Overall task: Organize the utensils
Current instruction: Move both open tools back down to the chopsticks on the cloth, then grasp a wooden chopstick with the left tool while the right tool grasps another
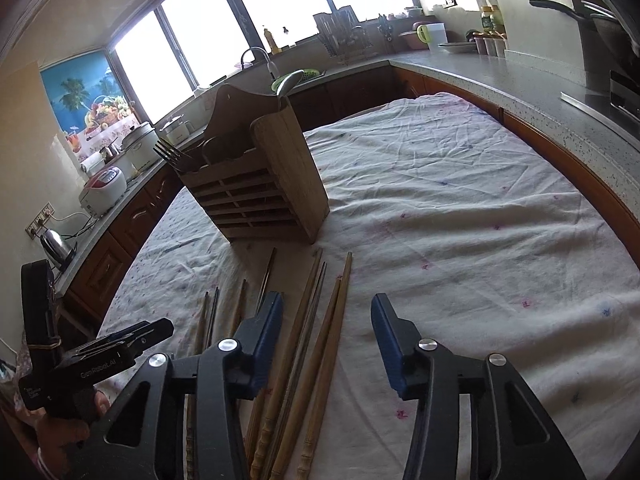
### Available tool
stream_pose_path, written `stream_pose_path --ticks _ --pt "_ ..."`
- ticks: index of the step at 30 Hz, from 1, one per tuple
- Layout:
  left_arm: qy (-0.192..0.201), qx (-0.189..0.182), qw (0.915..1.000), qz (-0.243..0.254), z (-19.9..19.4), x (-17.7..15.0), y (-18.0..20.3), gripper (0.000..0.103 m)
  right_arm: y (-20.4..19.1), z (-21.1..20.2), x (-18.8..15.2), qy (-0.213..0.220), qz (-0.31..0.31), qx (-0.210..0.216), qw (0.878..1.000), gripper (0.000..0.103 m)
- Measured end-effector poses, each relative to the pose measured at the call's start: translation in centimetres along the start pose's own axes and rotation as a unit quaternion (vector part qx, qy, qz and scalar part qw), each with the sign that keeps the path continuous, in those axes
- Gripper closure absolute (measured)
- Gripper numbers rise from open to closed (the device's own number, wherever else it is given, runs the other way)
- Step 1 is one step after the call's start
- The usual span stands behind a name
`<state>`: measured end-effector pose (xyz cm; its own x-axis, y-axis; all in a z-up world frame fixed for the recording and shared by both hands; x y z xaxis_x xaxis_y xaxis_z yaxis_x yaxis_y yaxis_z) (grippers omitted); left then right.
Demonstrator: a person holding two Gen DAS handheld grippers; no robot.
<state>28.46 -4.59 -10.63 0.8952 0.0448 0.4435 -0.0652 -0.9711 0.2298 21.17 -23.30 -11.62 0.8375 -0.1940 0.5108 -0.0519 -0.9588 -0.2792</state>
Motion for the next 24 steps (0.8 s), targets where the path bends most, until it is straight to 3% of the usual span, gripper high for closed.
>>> stream_pose_path --ticks 3,8,15,21,24 --pt "-0.011 0.002 0.9999 0.006 1.2 0.6 0.4 0.051 0.1 1.0 0.1 -0.013 -0.004 -0.005 1.0 0.063" --pt "-0.036 0.003 0.9992 0.014 3.2 1.0 1.0 0.07 0.5 3.0 0.4 -0.037 -0.008 -0.02 0.999 0.072" --pt "-0.036 0.029 0.9981 0.04 4.7 1.7 1.8 0.072 1.2 7.0 0.0 -0.086 -0.027 -0.061 0.994 0.084" --pt "-0.028 0.066 0.9942 0.08 5.6 1.9 2.8 0.075 1.0 7.9 1.2 -0.078 -0.043 -0.078 0.993 0.085" --pt "-0.022 0.061 0.9944 0.084 5.7 1.9 3.0 0.081 0.9 8.3 1.6 -0.079 -0.053 -0.084 0.992 0.085"
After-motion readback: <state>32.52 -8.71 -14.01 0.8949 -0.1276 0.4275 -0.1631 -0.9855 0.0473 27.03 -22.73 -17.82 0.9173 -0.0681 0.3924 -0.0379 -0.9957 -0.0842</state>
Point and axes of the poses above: each gripper's, at about its wrist camera, not at the fingertips, and z roughly the way its jaws point, y to its right, x to its top, the point moved 10 cm from there along z, roughly the way its jaws point, and after that the axes turned 10 degrees about -y, right-handed, at the moved point
